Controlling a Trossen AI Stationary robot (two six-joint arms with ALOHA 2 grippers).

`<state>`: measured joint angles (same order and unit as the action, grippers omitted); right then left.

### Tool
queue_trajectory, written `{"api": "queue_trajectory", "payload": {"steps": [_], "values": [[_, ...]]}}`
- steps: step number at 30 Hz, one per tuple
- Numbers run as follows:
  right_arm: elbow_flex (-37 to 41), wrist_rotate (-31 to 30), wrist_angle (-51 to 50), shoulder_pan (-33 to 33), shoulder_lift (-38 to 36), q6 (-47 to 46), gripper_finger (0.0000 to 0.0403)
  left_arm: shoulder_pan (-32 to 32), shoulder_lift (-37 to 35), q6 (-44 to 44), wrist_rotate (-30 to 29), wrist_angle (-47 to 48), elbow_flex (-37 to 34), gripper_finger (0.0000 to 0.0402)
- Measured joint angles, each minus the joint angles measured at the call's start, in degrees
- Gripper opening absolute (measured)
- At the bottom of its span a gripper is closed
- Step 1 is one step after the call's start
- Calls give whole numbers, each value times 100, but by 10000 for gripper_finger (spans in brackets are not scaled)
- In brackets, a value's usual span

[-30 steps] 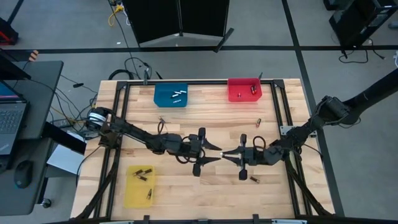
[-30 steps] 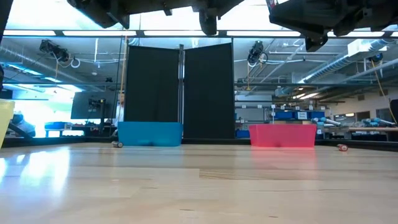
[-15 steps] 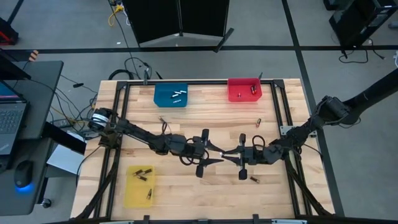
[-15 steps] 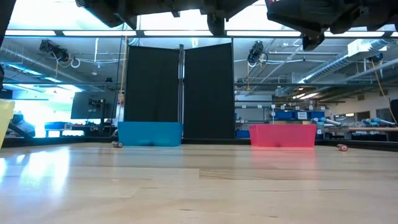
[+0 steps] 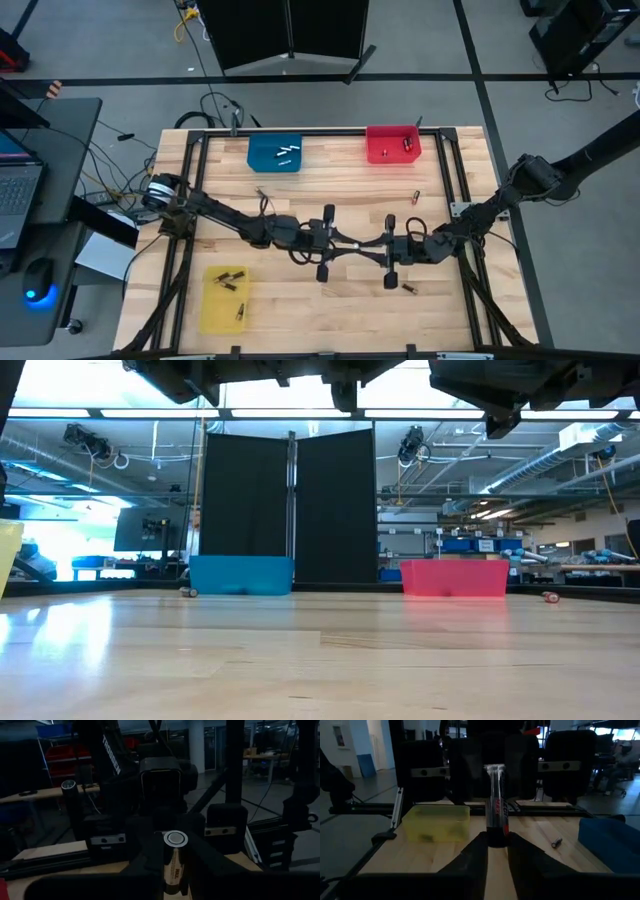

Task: Sort batteries
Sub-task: Put the silver battery into the blue bin

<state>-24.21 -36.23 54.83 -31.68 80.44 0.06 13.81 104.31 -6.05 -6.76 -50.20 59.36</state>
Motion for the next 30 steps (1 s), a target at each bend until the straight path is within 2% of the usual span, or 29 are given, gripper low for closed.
{"api": "queue_trajectory", "payload": {"steps": [5, 9, 12, 15, 19, 23, 26, 30], "values": [[-2, -356, -38, 2, 0, 19, 140, -86, -369, -23, -11, 193, 9, 51], [0, -703, -120, 2, 0, 21, 178, -136, -801, -238, -130, 814, 3, 51], [0, -789, -277, 4, 0, 17, 195, -203, -1311, -252, -475, 1602, 8, 51], [0, -918, -465, 4, 0, -84, 198, -421, -1891, -17, -890, 2986, 32, 51], [0, -1043, -787, 24, 0, -320, 178, -1014, -2524, 651, -1188, 5492, 427, 51], [1, -1020, -1024, 106, 0, -602, 128, -1893, -2686, 951, -1185, 7716, 1081, 51], [2, -978, -1191, 205, 0, -765, 79, -2647, -2579, 906, -1036, 8640, 1450, 51], [0, -971, -1293, 318, 2, -803, 15, -3666, -2255, 724, -431, 9290, 1707, 51]]}}
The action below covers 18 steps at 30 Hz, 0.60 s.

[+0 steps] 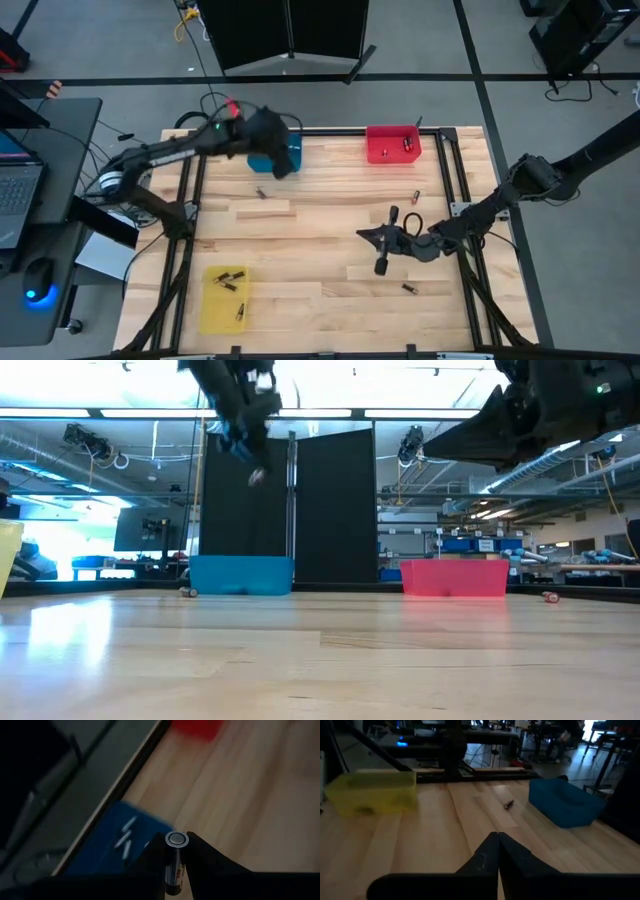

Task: Sort batteries
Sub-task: Put the silver battery into the blue bin

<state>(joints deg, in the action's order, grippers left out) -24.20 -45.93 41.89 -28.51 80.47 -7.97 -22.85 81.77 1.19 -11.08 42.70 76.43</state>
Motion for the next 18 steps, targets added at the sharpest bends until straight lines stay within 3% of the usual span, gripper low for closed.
{"api": "queue_trajectory", "payload": {"steps": [4, 9, 18], "values": [[2, 69, -83, 68, 2, -27, 18, -801, 502, -280, 549, 322, 119, 51], [2, 219, -301, 135, 2, -237, 20, -1409, 1309, -574, 630, 574, 226, 51], [2, 223, -475, 146, 2, -302, 17, -1657, 2672, -709, 739, 679, 479, 51]]}}
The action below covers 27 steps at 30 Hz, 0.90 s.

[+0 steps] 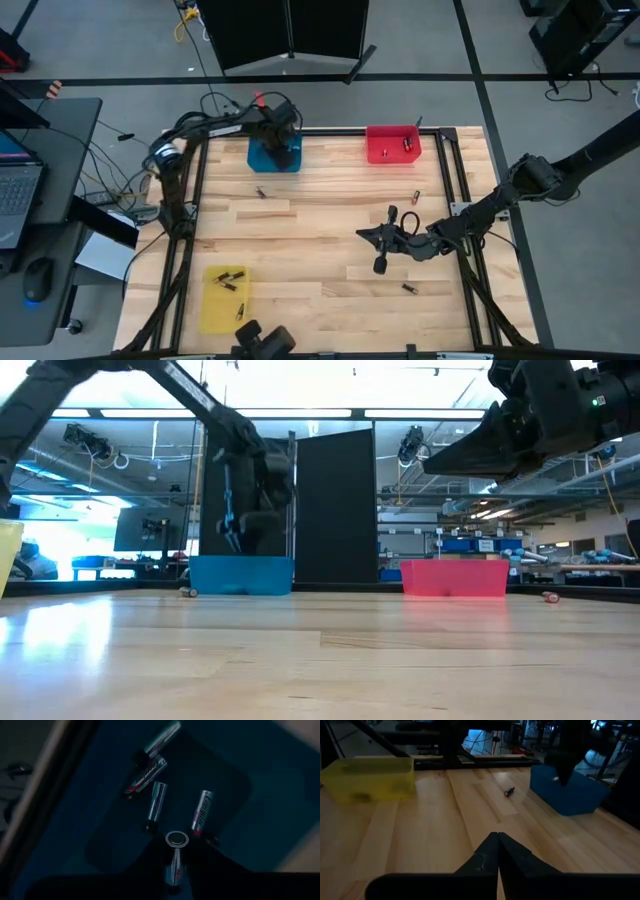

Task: Sort batteries
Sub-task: Put the silver battery into the blue bin, then put the black-brown battery into the yellow bin

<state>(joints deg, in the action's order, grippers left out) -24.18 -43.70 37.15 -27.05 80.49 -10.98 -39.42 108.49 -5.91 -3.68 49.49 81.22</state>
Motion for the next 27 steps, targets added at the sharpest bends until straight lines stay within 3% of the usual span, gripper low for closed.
{"api": "queue_trajectory", "payload": {"steps": [6, 15, 22, 27], "values": [[0, 0, -7, 0, 0, 4, 8, 2, 525, 7, 29, -36, 14, 51], [0, -2, -85, 0, 0, 0, 13, 2, 631, 10, 37, -379, 24, 54], [0, -2, -90, 0, 0, 0, 13, 48, 631, -187, -116, -285, 430, 151], [0, -2, -90, 0, 0, 0, 13, 153, 616, -354, -238, -87, 1012, 174]]}}
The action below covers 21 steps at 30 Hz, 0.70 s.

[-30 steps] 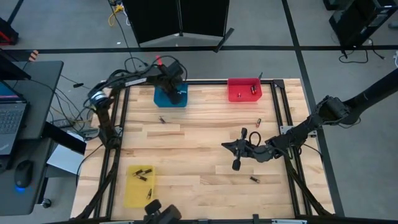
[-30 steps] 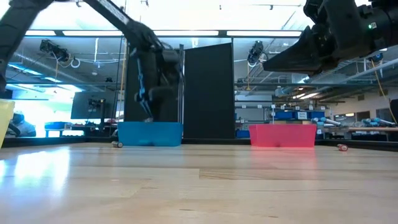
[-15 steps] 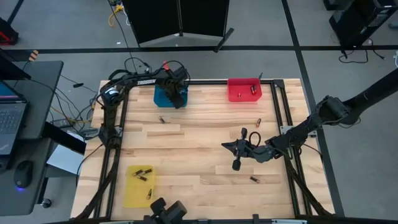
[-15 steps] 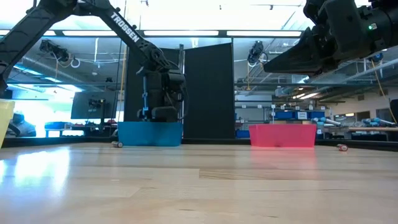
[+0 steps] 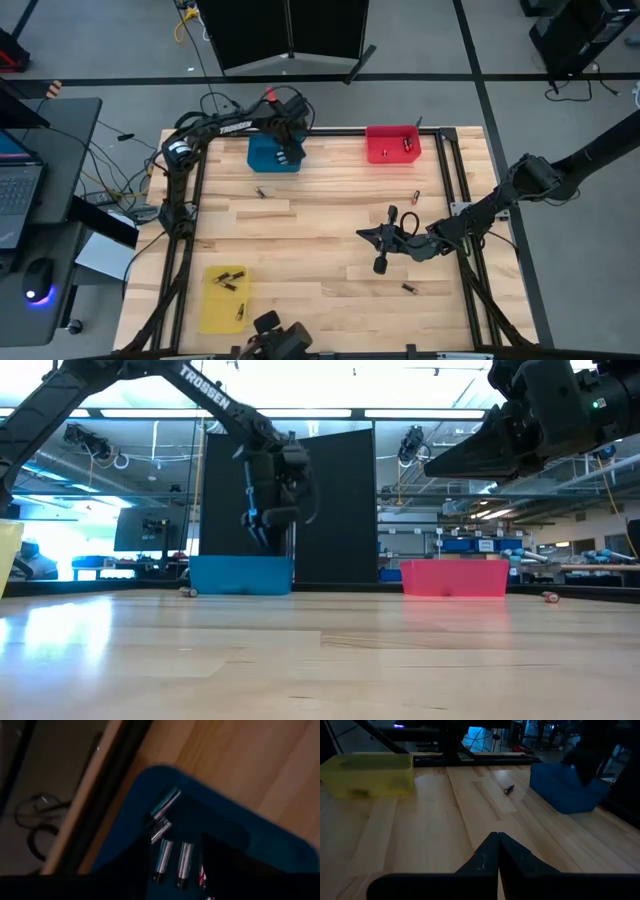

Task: Sort batteries
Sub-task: Put the black-brown battery into the yellow bin

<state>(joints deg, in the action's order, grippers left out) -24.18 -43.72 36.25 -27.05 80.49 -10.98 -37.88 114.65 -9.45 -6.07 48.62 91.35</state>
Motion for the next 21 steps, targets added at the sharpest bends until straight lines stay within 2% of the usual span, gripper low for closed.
{"api": "queue_trajectory", "payload": {"steps": [6, 11, 17, 21], "values": [[0, 15, -21, 0, 0, 26, 13, 345, -494, -698, -223, 163, 285, 156], [0, 31, -36, 0, 1, 43, 12, 767, -1142, -1000, -278, 206, 87, 107], [0, 33, -38, 0, 2, 60, 13, 1326, -1943, -1321, -519, 213, -736, 15], [0, 91, -42, 0, 2, 63, 13, 1550, -2581, -1452, -584, 191, -1539, 8]]}}
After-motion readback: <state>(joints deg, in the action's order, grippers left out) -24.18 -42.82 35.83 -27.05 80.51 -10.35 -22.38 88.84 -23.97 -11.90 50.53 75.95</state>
